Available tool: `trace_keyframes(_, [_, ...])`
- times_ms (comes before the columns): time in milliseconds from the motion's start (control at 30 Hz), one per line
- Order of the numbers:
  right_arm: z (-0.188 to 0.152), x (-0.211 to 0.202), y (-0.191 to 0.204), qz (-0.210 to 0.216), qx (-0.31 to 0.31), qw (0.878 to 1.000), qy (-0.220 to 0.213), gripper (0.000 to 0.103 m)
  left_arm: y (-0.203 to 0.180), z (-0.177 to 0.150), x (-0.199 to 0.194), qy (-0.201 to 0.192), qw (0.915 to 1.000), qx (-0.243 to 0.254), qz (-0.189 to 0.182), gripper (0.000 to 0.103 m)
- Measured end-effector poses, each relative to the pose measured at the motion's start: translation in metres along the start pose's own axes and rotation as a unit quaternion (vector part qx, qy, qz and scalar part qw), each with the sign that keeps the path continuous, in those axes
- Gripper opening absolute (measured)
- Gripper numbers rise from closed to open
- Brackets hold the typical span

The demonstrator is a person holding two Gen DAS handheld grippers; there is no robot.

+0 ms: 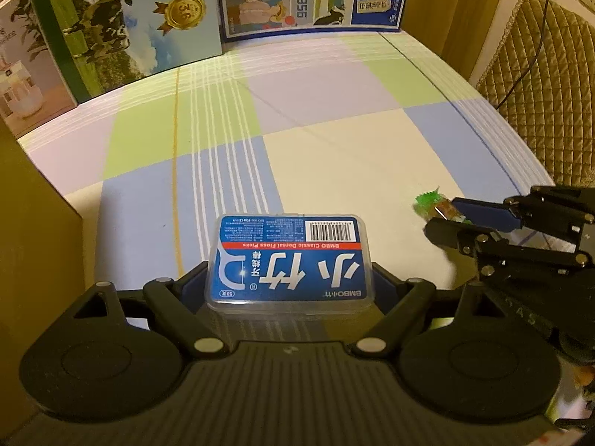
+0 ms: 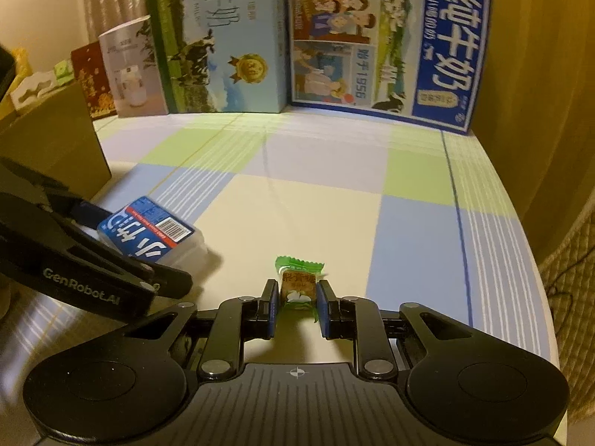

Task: Organize objects
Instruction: 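Carry blue-label box with left tool and candy with right tool to cardboard box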

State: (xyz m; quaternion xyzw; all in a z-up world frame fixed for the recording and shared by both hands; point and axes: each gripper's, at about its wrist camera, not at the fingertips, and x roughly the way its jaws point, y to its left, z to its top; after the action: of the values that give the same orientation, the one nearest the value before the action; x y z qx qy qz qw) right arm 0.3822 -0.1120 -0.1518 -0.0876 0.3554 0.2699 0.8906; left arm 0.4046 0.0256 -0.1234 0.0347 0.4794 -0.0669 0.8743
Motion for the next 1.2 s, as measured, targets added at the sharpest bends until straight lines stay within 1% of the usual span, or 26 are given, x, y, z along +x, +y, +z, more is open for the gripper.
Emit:
trace_keyframes(200, [-0.003,-0.027,0.003,-0.005,0.034,0.999,0.002,0.018,-0.008,-0.005,-0.027,-0.008,0.9999,0.007,-0.002,0.084])
trace_keyframes(367, [-0.009,-0.071,0.016,-0.019,0.06,0.998,-0.008,0.018,-0.016,-0.017,-0.066,-0.024,0.9995,0.003,-0.022,0.084])
trace_keyframes(467, [-0.02,-0.104,0.026,-0.03,0.093,0.995,-0.015,0.018,-0.017,-0.031,-0.096,-0.038,0.9989,-0.004,-0.026,0.084])
trace_keyframes(600, [-0.043,-0.146,0.051,-0.029,0.113,0.993,-0.018,0.018,-0.016,-0.058,-0.141,-0.059,0.9975,-0.023,-0.033,0.084])
trace_keyframes(800, [-0.065,-0.21,0.085,-0.029,0.121,0.992,-0.023,0.018,-0.017,-0.104,-0.21,-0.091,0.9956,-0.014,-0.018,0.084])
trace_keyframes(1000, [-0.076,-0.263,0.113,-0.033,0.113,0.993,-0.025,0.018,-0.011,-0.146,-0.265,-0.112,0.9935,-0.021,0.0,0.084])
trace_keyframes(1200, [-0.08,-0.295,0.141,-0.022,0.093,0.995,-0.029,0.018,-0.001,-0.183,-0.308,-0.127,0.991,-0.037,0.018,0.084])
